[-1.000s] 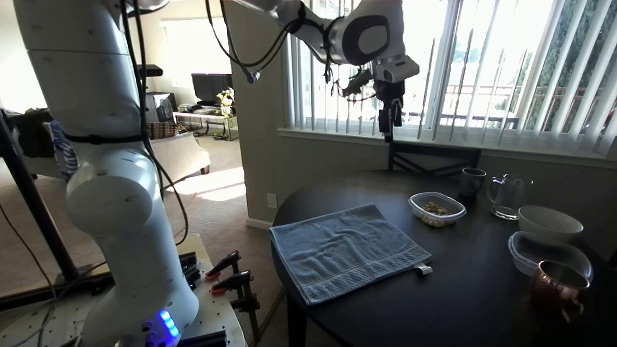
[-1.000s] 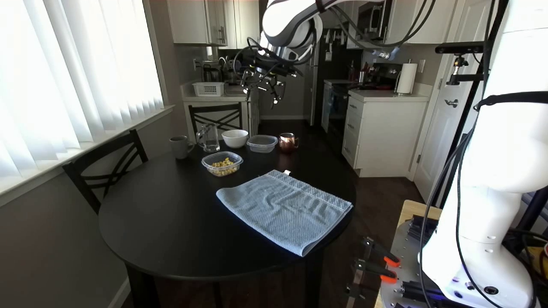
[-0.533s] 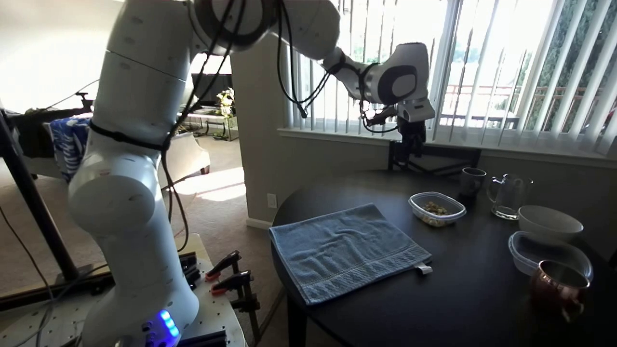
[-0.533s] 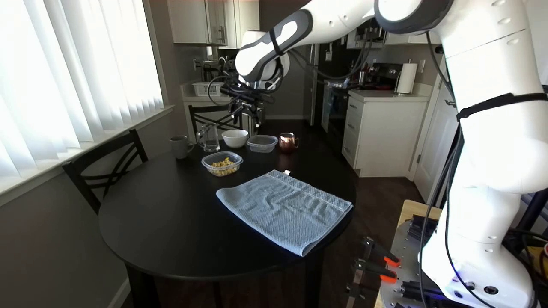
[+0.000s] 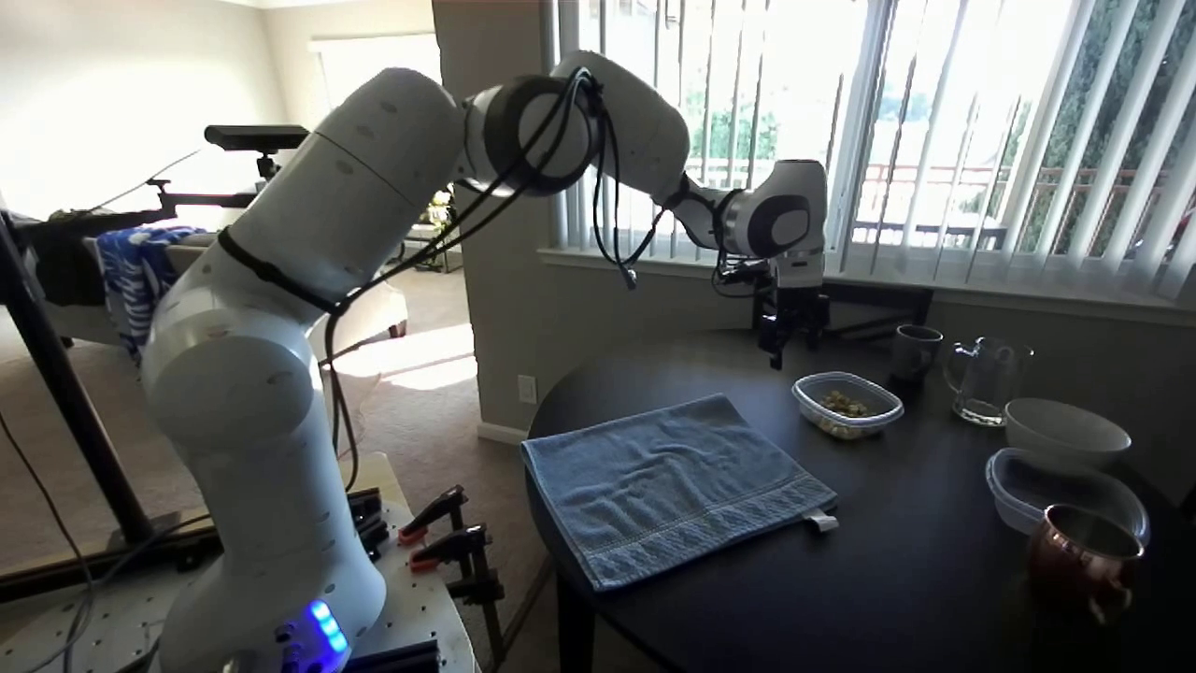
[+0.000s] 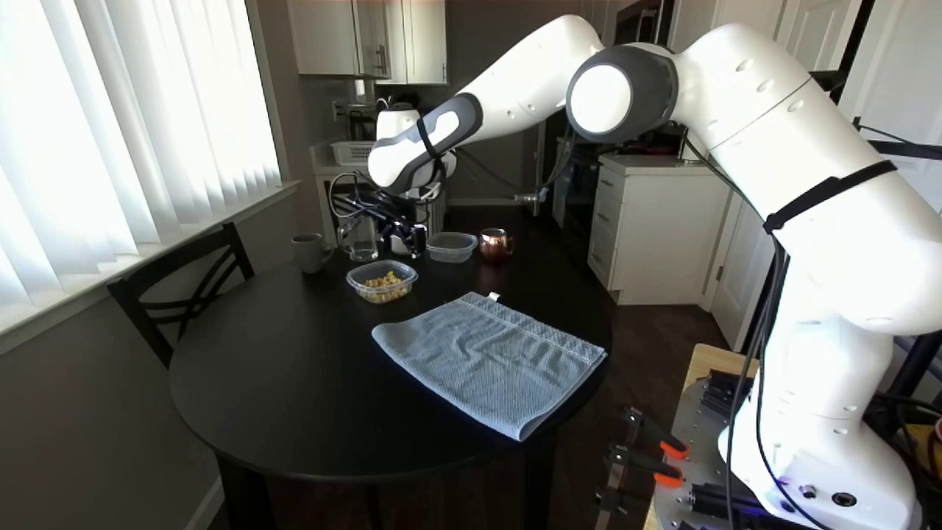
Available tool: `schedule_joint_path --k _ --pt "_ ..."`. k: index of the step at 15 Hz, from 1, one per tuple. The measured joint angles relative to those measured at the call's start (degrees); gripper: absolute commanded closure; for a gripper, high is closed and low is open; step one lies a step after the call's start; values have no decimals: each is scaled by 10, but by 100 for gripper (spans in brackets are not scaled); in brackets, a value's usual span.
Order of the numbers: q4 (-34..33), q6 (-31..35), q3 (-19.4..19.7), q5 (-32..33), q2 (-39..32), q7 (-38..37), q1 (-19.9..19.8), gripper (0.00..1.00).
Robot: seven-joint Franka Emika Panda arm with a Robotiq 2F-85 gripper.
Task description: Pour the candy out of the clear bowl and onto the blue towel.
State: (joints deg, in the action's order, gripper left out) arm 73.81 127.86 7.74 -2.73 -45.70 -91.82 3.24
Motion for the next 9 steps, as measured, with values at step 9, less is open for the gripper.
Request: schedule_joint_path --k 9 --pt "-158 -83 3 -14 -128 -81 -29 0"
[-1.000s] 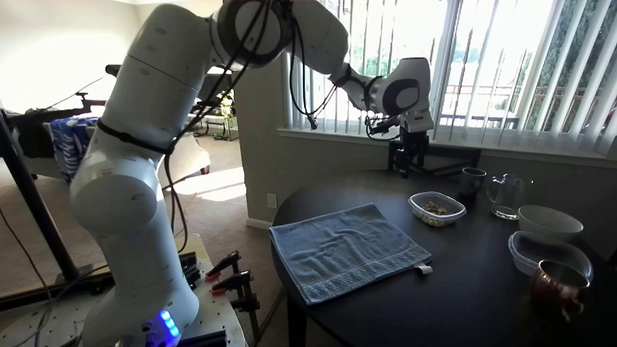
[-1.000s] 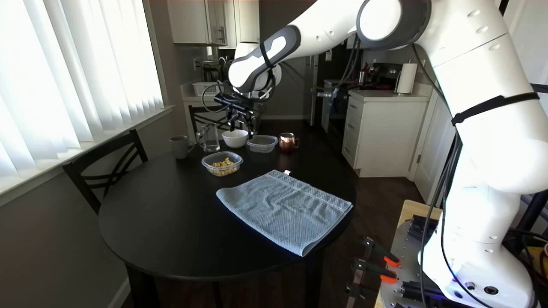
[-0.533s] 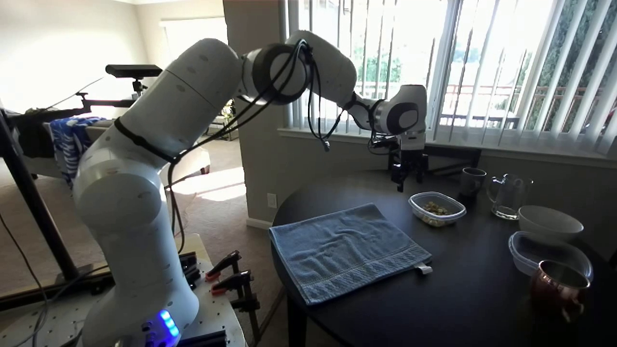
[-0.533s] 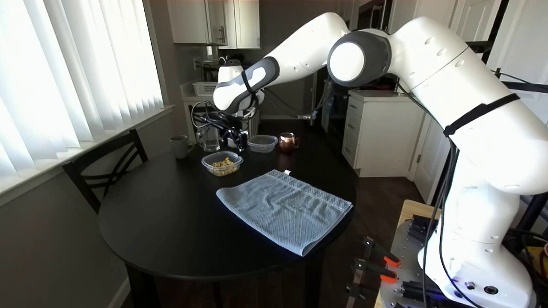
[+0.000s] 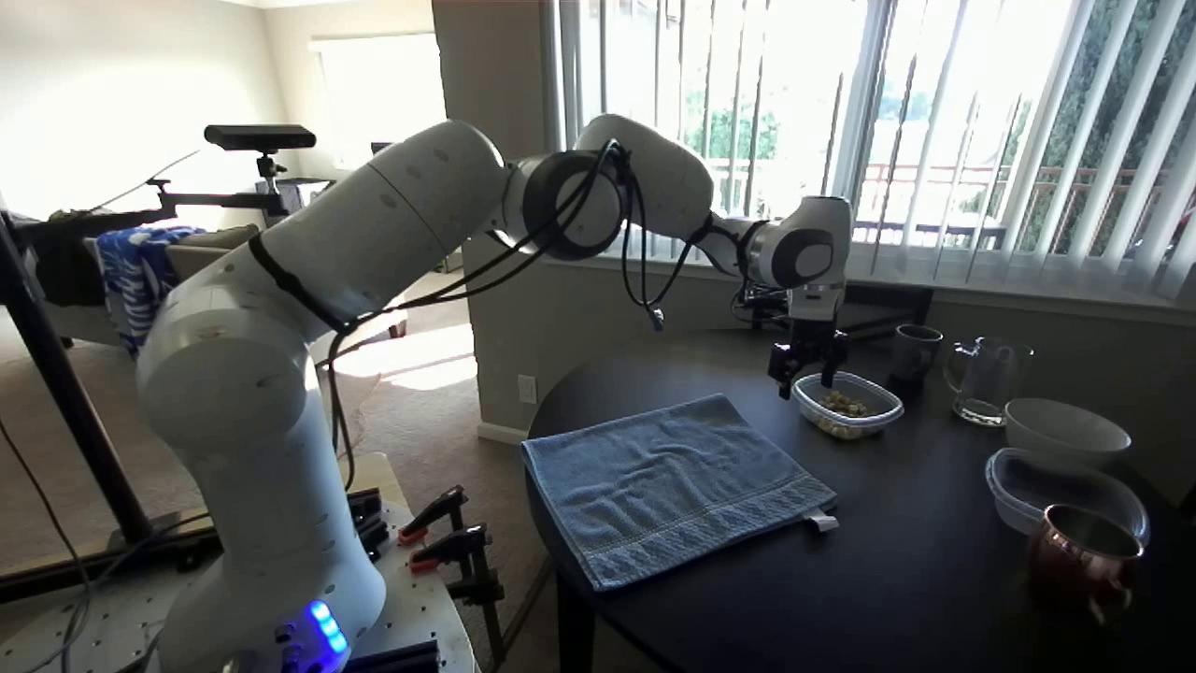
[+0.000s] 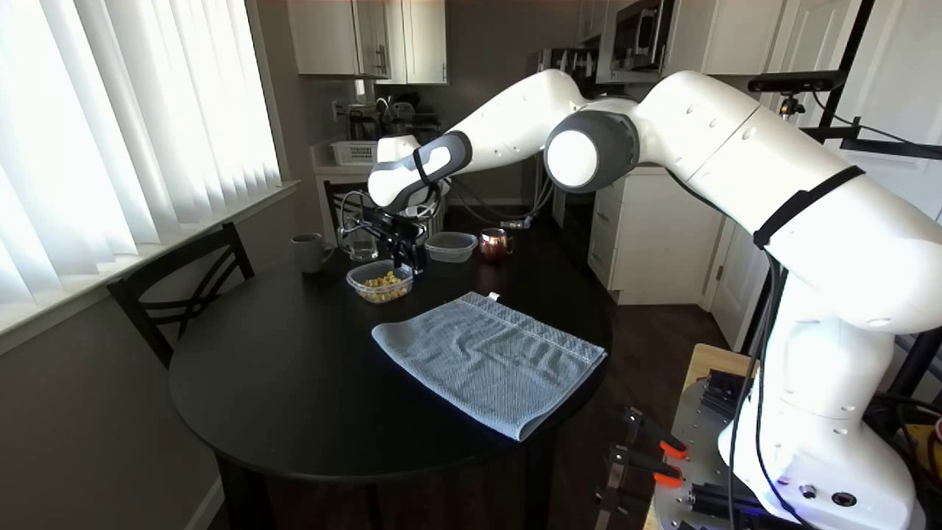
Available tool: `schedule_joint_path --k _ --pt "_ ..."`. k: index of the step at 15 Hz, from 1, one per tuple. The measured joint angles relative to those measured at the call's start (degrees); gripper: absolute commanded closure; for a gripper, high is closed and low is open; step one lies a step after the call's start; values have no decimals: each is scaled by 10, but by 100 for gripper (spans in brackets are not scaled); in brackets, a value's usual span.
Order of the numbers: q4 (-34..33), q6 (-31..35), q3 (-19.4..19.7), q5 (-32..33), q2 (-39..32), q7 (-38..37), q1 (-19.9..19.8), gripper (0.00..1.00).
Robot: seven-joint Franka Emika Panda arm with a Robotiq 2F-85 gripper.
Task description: Pour the candy out of the clear bowl and onto the blue towel.
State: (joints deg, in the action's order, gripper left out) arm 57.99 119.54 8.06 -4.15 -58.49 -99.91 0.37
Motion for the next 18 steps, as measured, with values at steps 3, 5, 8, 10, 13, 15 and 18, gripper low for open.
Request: schedule_joint_path --k 3,5,8,10,13,15,18 --pt "-53 -2 -7 -9 -40 -5 -11 0" --pt "-86 -3 -14 -14 -65 -6 -17 3" --pt "-125 -28 -18 -15 -95 -6 -22 31" --pt "-144 -46 -19 -15 -108 -6 -25 45" --pt "-164 -59 -19 -15 -114 -6 -33 64" --pt "-179 -66 -19 -15 -114 -6 -40 77" --pt "-197 -73 -20 -15 -114 -6 -45 93"
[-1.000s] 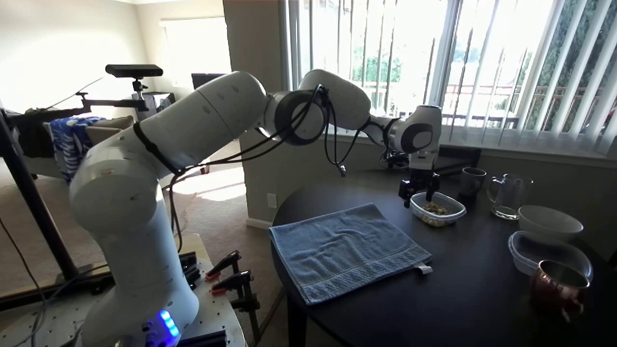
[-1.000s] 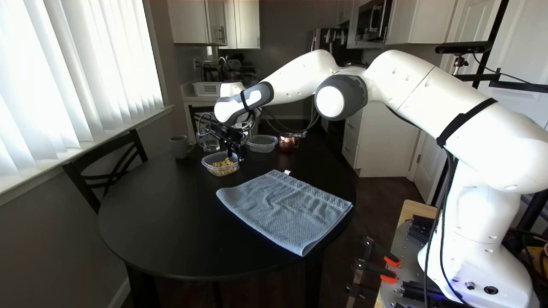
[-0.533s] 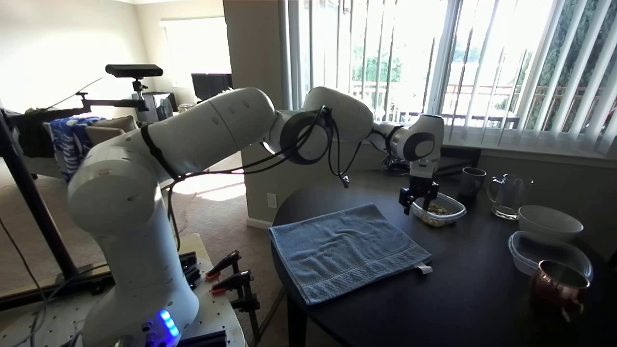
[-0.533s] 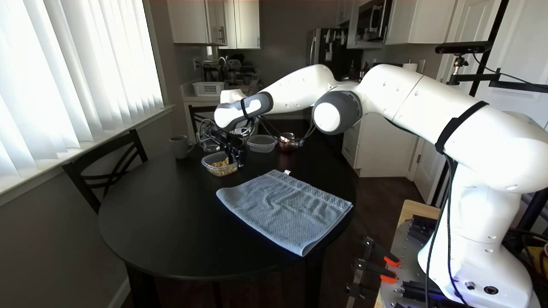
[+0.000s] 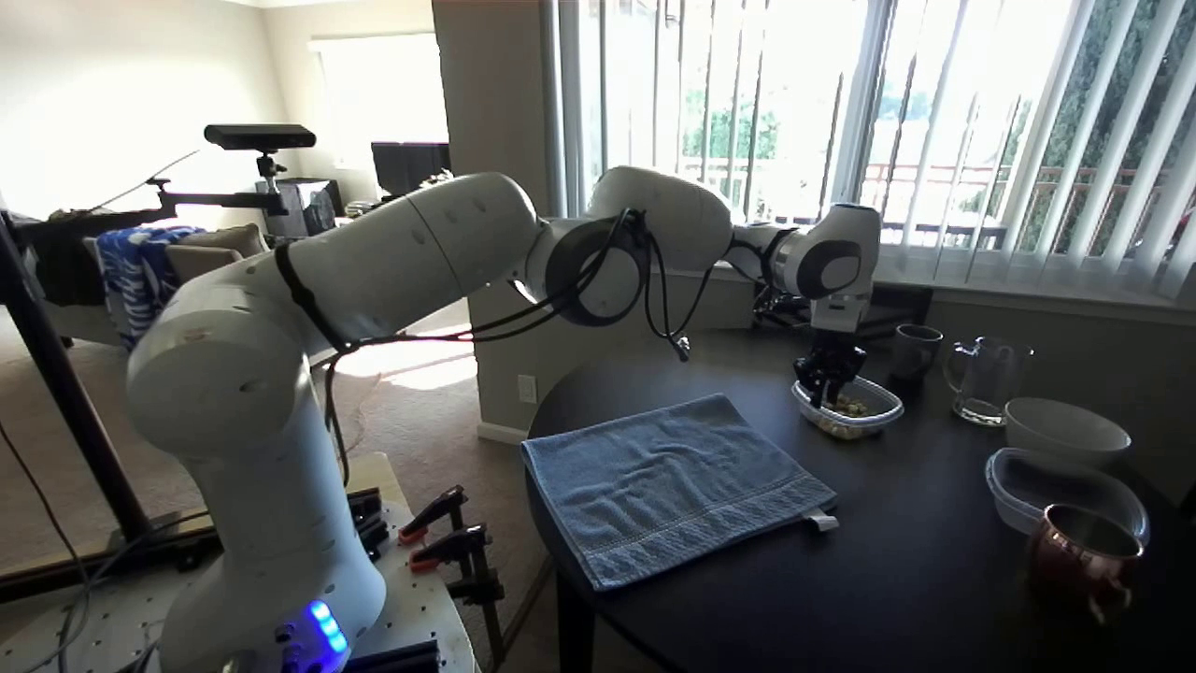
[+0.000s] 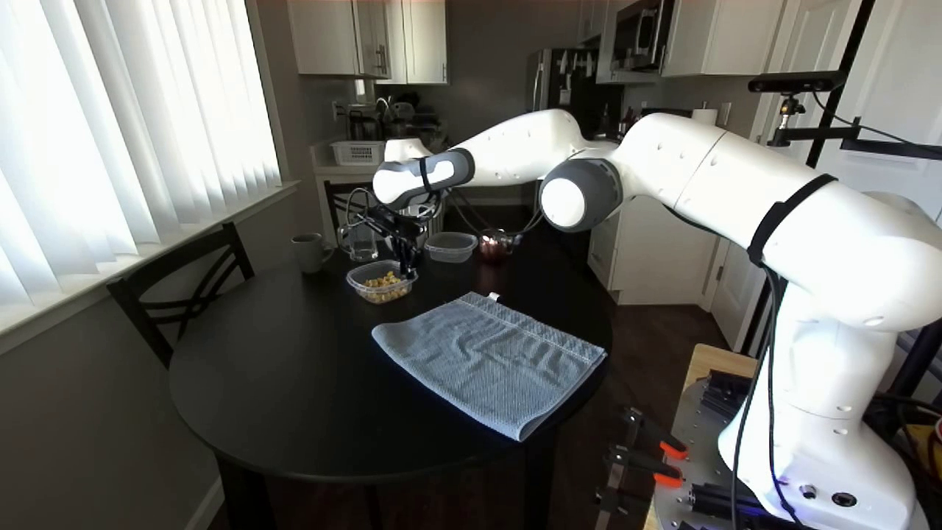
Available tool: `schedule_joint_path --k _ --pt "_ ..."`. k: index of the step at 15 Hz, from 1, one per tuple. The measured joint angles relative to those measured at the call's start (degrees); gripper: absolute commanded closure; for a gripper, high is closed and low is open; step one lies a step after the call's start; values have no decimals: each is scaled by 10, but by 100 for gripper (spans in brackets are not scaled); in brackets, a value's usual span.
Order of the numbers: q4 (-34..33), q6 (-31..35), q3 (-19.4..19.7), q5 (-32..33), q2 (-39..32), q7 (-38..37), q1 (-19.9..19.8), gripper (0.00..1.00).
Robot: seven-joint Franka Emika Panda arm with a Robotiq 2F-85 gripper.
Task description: Pour the candy out of the clear bowl and onto the blue towel.
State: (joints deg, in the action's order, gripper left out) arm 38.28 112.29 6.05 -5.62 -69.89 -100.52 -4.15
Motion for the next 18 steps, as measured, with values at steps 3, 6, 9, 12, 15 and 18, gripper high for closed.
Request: schedule_joint_path --k 3,6,9,12,15,18 --pt "-8 -1 -6 0 -2 0 -1 98" --pt "-8 -7 -15 0 -6 0 2 65" --pt "-8 -23 -20 0 -11 0 5 47" --pt "-9 -27 -22 0 -13 0 5 28" --pt "-11 -27 -22 0 -13 0 4 8" --pt "-18 -28 -25 0 -13 0 4 0"
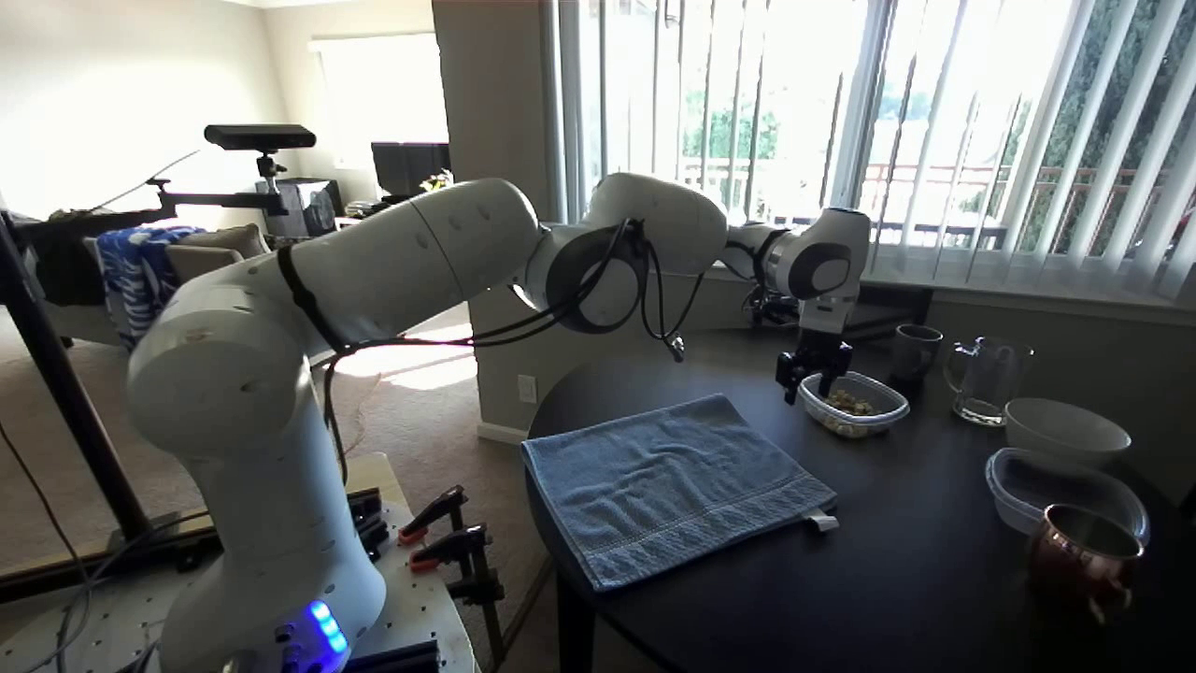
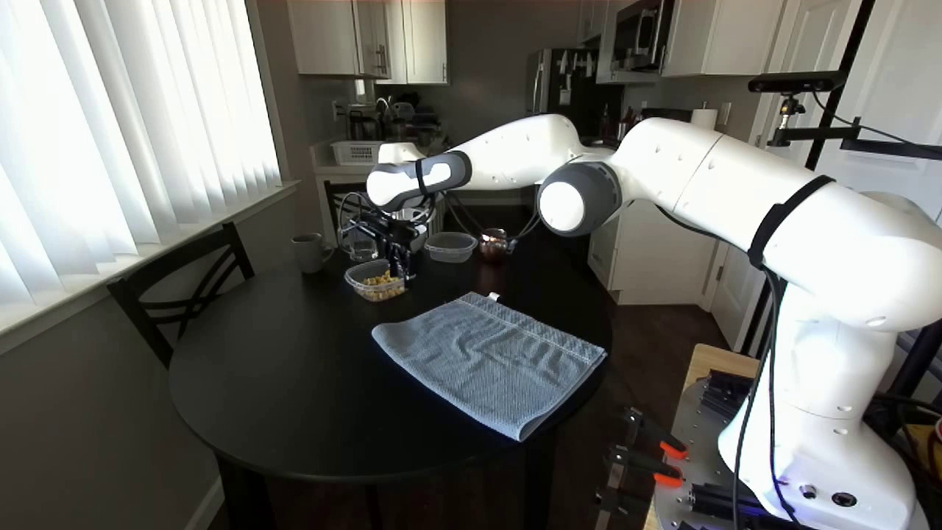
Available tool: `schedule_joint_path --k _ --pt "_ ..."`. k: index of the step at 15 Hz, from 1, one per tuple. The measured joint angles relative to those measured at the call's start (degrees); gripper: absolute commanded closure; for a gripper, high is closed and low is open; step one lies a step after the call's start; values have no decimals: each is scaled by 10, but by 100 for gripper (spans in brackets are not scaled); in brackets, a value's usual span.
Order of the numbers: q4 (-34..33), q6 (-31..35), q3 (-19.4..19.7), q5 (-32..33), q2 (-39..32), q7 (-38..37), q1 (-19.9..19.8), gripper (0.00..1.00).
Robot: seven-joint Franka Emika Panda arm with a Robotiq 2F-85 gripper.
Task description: Pour the candy out of the clear bowl and onto the blue towel.
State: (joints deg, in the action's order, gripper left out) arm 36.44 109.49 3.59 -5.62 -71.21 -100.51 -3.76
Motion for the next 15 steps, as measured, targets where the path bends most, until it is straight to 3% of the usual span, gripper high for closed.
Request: schedule_joint_path --k 15 --pt "-30 -1 -4 0 -27 0 1 0"
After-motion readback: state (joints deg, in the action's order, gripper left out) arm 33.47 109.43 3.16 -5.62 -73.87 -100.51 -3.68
